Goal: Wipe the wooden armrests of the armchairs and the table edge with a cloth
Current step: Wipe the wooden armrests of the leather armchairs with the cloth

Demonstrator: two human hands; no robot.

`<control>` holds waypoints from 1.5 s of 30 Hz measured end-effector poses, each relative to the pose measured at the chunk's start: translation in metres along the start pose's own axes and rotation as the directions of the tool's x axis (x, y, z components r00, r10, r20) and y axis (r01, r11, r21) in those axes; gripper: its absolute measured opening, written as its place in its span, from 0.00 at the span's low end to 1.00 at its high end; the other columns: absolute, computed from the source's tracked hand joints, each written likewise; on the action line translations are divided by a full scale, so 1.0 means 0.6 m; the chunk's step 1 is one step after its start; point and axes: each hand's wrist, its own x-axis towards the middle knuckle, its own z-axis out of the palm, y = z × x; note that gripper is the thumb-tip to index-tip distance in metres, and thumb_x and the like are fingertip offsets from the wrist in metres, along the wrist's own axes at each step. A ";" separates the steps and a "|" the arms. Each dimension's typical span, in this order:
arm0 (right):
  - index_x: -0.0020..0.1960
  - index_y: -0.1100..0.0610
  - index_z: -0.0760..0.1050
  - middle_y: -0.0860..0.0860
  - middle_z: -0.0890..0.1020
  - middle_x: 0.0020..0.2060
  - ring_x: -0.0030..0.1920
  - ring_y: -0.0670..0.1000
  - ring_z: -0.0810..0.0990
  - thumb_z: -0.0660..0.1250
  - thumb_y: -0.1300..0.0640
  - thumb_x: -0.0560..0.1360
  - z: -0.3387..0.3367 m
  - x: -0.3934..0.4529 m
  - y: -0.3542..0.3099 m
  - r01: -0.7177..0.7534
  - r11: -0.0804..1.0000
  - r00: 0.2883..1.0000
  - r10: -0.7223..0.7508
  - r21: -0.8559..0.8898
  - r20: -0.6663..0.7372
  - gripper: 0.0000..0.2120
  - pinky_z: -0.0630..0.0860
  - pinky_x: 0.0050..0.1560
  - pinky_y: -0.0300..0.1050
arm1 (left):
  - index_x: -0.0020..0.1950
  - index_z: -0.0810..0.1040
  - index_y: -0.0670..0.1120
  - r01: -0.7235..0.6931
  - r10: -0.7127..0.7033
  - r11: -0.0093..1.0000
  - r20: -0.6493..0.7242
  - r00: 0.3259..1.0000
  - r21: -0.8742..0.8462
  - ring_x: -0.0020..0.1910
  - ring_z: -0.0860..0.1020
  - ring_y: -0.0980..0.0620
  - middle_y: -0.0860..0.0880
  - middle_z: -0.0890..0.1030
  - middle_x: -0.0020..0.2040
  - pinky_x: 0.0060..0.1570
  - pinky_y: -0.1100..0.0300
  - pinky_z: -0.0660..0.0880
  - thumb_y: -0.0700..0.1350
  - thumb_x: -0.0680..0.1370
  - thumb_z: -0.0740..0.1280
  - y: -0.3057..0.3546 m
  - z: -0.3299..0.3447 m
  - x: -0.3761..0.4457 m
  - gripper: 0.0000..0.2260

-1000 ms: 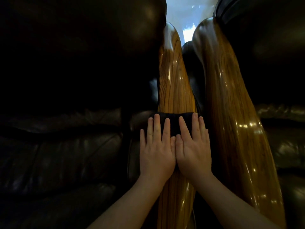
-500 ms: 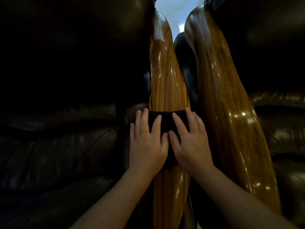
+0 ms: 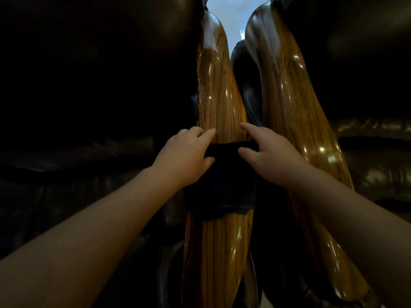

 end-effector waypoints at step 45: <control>0.37 0.47 0.71 0.45 0.74 0.31 0.31 0.43 0.73 0.60 0.50 0.76 -0.113 -0.265 -0.205 0.194 0.946 0.973 -0.152 -0.261 0.171 0.08 0.77 0.34 0.42 | 0.60 0.74 0.53 0.176 -0.154 0.953 0.107 0.982 -0.246 0.48 0.75 0.58 0.56 0.76 0.56 0.48 0.66 0.71 0.45 0.77 0.63 0.110 -0.204 -0.264 0.12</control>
